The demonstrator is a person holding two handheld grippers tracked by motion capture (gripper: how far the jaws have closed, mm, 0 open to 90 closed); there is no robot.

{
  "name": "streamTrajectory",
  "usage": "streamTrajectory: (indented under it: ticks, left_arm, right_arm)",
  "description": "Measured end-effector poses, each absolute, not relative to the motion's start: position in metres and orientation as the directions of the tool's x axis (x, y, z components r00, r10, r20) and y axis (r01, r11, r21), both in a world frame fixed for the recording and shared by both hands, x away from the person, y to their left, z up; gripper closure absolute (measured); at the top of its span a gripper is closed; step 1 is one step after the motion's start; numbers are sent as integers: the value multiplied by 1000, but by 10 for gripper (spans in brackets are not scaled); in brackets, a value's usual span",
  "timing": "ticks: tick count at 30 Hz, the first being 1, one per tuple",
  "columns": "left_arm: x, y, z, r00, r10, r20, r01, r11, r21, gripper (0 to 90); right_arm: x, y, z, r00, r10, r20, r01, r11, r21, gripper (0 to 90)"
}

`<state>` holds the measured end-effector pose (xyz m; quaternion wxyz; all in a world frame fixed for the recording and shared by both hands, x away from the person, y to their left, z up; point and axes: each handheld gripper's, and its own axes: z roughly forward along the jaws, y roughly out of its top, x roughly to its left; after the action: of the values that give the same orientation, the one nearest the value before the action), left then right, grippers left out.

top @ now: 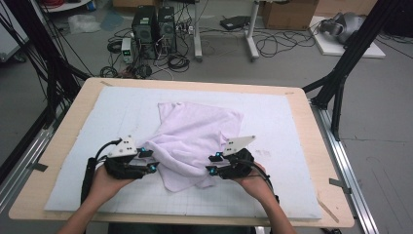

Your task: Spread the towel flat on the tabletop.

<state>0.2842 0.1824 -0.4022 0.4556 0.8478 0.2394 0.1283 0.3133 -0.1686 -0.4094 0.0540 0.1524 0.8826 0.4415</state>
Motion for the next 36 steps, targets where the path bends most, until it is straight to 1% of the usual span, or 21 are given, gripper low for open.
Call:
streamTrajectory:
  ticks: [2,4,6,9,11,14,17,21,23,24,28,30,33,36]
  left_arm:
    - [284,176,-407,866,499,-11,291,-486,824,561]
    - [285,171,-413,873,488,-22,299,-498,814,563]
    - [286,166,-419,883,467,-49,314,-508,802,593]
    - [284,156,-428,895,441,-65,321,-536,781,600]
    - [282,148,-434,904,423,-68,319,-558,767,597]
    - [282,139,-439,912,405,-62,309,-582,752,586]
    - [284,131,-442,910,411,-45,305,-594,745,591]
    - [283,126,-441,909,417,-2,283,-613,738,722]
    - [282,125,-440,915,403,9,270,-629,729,859]
    - [281,125,-440,915,404,10,269,-628,730,872]
    - [278,132,-437,916,402,4,273,-630,727,885]
    - [272,142,-433,911,413,12,273,-622,734,885]
    - [265,161,-427,899,438,23,280,-613,739,886]
    - [257,184,-419,876,482,27,296,-581,758,886]
  right_arm:
    - [314,-162,-413,-952,304,45,224,584,780,622]
    - [315,-157,-419,-957,287,53,223,603,766,685]
    - [314,-152,-422,-959,279,49,217,610,762,731]
    - [312,-144,-430,-961,265,72,226,613,757,734]
    - [310,-142,-431,-965,255,61,212,625,751,723]
    - [311,-151,-422,-957,282,63,221,571,791,702]
    - [311,-163,-416,-947,316,55,227,541,810,687]
    - [310,-177,-416,-934,354,53,245,524,816,667]
    - [311,-179,-418,-930,364,51,251,528,811,663]
    - [311,-179,-419,-929,366,50,252,529,811,662]
    - [310,-177,-419,-934,356,39,242,545,803,659]
    - [309,-176,-419,-936,351,31,233,550,802,658]
    - [308,-176,-419,-937,348,34,234,552,801,653]
    - [306,-175,-420,-938,346,31,232,557,797,651]
